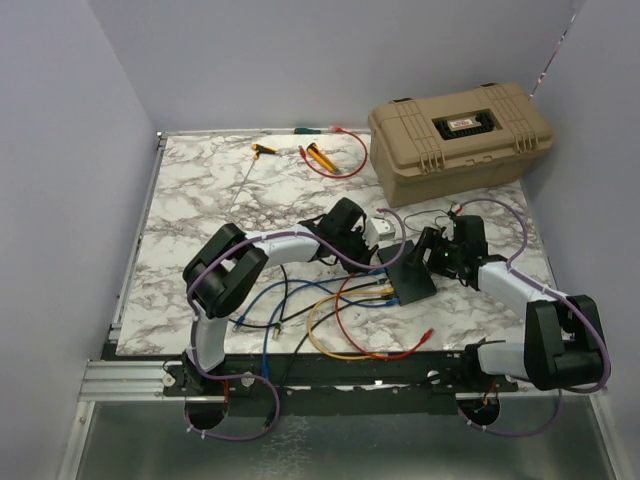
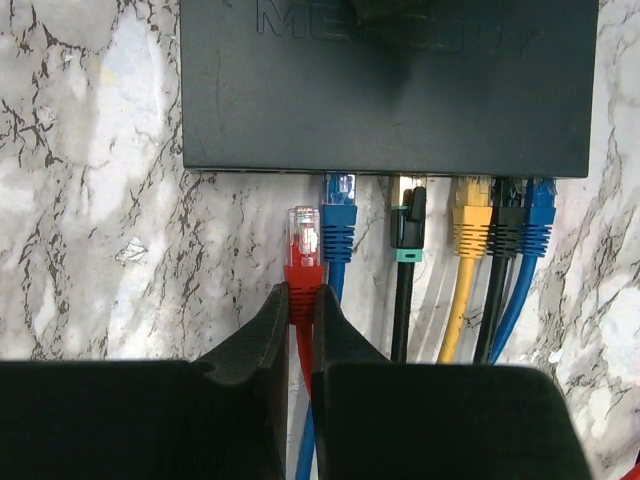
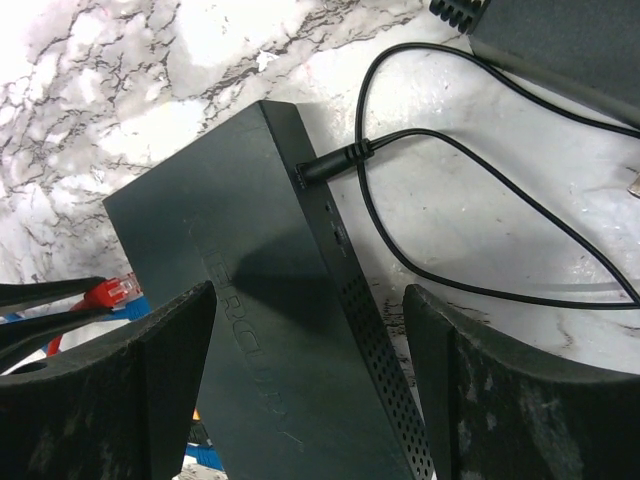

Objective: Insert the plug into the switch port
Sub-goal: Insert the connector into the switch port.

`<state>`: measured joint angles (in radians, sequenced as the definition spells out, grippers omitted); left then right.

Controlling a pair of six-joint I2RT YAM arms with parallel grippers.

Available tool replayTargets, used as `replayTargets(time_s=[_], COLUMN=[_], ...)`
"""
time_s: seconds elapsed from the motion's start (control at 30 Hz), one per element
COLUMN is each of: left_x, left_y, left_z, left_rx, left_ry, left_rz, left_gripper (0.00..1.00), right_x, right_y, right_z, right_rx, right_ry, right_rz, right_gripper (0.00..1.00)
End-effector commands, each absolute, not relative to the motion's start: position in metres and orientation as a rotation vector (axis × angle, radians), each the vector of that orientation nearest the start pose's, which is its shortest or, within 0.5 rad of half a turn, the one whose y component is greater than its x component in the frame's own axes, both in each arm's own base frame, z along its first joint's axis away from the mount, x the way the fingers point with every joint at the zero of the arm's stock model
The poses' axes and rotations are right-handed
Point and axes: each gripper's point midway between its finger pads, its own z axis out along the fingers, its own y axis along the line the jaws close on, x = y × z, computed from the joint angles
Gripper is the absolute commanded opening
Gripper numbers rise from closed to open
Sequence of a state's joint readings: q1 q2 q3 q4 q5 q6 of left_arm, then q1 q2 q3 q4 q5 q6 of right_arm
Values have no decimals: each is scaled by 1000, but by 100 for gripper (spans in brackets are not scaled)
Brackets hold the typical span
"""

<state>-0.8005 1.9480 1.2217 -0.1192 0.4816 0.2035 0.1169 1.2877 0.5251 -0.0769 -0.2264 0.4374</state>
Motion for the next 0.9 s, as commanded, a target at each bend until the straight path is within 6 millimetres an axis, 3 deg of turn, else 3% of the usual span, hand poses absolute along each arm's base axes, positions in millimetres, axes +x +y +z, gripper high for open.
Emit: replayTargets(time_s=[0.0,0.43,0.87], left_x=[268,278,271], left_y=[-391,-397,-405], left_z=[35,36,38], left_rx=[1410,1373,1396], left_ry=[2046,2064,2048], left_rz=[-876,-855,-912], left_gripper=[0,0,0], right_x=[290,286,285], right_y=[96,102,108], right_z=[36,31,27], right_rx=[291,270,282], right_ry=[2453,2470,2469], right_rz=[555,600,643], right_gripper=[79,79,79])
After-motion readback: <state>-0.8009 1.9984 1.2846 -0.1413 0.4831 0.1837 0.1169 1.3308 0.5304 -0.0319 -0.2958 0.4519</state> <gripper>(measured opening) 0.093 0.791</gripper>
